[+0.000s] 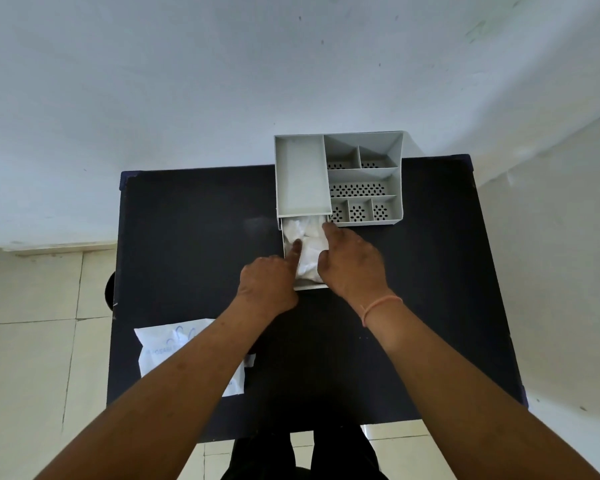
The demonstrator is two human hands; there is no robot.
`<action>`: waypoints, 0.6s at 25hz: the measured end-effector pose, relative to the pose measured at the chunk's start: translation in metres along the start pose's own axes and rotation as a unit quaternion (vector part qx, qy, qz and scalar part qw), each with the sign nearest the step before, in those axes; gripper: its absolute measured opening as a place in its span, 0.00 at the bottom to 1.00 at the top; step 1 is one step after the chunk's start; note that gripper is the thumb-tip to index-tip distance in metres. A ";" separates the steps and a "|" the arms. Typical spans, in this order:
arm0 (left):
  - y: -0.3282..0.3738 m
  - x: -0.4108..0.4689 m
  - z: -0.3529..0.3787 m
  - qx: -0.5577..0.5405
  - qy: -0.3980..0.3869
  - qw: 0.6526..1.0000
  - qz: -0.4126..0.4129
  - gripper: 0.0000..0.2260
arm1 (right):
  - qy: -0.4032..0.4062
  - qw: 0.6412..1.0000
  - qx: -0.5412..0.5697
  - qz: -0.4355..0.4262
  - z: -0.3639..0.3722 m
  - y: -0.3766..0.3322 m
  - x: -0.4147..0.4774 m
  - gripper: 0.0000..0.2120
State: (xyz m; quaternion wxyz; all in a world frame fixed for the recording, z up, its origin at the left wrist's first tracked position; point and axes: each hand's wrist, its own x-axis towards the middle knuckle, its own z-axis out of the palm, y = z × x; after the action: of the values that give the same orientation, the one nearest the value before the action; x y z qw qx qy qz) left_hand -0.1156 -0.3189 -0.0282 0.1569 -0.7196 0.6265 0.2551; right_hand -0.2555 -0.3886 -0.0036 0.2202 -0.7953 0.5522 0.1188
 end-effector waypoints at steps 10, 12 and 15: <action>-0.001 -0.016 0.024 -0.010 0.123 0.992 0.006 0.43 | -0.081 0.996 -0.012 0.034 0.021 0.005 -0.026 0.39; -0.002 -0.019 0.031 -0.006 0.156 0.987 0.024 0.36 | -0.091 0.995 -0.036 0.017 0.025 0.003 -0.029 0.43; -0.004 -0.016 0.033 -0.003 0.129 0.991 0.028 0.25 | -0.161 0.985 -0.051 0.021 0.039 0.006 -0.025 0.47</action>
State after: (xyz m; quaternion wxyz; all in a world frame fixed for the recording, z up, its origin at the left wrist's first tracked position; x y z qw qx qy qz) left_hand -0.1188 -0.2871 -0.0463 0.0657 -0.7290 0.6608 0.1663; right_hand -0.2678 -0.3508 -0.0283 0.2633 -0.7641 0.5192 0.2778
